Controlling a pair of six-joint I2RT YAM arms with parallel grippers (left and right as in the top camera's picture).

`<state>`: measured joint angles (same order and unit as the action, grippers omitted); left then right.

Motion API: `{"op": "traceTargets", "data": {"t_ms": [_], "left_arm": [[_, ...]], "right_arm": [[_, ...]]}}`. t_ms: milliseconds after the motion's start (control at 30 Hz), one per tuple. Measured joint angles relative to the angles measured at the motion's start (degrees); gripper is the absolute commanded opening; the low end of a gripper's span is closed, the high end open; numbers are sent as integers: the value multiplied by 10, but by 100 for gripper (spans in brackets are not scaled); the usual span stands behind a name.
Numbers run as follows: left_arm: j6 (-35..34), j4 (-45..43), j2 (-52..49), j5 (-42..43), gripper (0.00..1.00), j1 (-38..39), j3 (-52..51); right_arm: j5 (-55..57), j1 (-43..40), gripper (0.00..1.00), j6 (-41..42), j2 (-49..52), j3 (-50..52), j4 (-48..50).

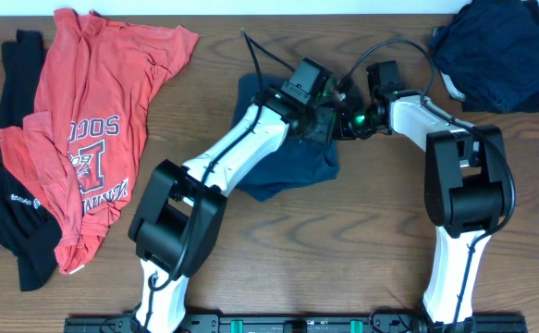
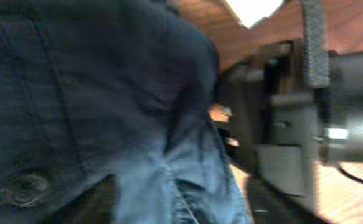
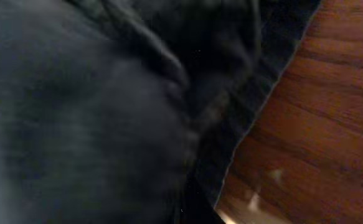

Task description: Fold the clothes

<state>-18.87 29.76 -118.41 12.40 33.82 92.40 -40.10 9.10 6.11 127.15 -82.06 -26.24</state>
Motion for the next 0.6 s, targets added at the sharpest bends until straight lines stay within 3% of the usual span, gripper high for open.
{"op": "traceTargets", "data": {"t_ms": [67, 267, 600], "left_arm": [[-3, -2, 1, 0, 99, -9, 0], [-4, 2, 35, 12, 98, -23, 0], [47, 171, 181, 11, 98, -136, 6]], "right_arm": [[-2, 0, 1, 1, 1, 0, 0], [-2, 0, 1, 4, 1, 0, 1], [23, -30, 2, 5, -17, 6, -23]]}}
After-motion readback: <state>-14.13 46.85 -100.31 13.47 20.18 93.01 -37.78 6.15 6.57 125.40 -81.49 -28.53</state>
